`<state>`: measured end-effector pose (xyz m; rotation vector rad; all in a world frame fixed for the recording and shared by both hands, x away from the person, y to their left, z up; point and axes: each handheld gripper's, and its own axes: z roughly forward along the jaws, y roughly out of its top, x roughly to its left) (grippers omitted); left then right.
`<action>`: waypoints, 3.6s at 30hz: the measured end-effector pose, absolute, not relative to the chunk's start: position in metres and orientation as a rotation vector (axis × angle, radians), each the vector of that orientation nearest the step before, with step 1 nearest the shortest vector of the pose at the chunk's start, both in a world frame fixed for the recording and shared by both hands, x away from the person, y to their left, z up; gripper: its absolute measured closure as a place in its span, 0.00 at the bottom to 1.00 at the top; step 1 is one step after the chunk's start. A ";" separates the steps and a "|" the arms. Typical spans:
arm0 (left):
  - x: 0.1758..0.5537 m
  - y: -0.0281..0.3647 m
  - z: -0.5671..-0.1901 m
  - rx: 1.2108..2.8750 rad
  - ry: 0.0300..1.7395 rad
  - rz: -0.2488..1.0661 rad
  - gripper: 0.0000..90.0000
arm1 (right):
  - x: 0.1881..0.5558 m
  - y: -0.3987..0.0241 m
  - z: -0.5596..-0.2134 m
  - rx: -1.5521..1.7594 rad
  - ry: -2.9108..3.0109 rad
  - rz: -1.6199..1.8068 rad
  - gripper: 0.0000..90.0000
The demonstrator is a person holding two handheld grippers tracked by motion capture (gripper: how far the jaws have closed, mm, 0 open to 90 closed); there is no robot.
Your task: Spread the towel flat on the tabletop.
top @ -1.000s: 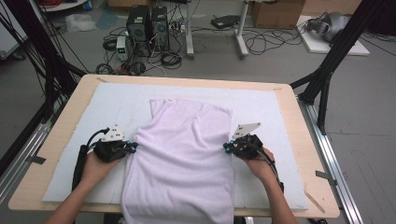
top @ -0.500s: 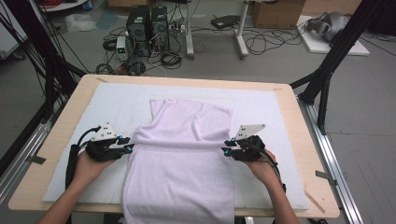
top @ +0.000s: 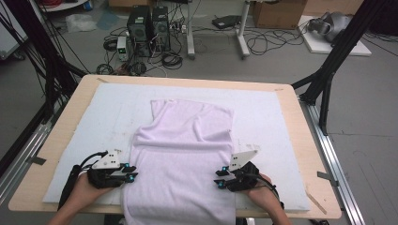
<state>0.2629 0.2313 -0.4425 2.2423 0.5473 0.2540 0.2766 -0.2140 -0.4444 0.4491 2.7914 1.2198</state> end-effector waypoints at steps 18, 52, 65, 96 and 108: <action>0.215 0.243 -0.422 2.171 0.490 0.278 0.68 | 0.229 -0.218 -0.423 0.322 2.773 1.343 0.73; 0.218 0.226 -0.442 2.271 0.403 0.163 0.96 | 0.248 -0.210 -0.444 0.345 2.852 1.234 0.67; 0.180 0.235 -0.431 2.256 0.353 0.133 0.98 | 0.229 -0.220 -0.430 0.224 2.874 1.305 0.95; 0.211 0.236 -0.436 2.219 0.436 0.184 0.95 | 0.267 -0.205 -0.441 0.387 2.796 1.215 0.66; 0.301 0.234 -0.393 2.064 0.585 0.342 0.72 | 0.301 -0.212 -0.425 0.455 2.710 1.230 0.65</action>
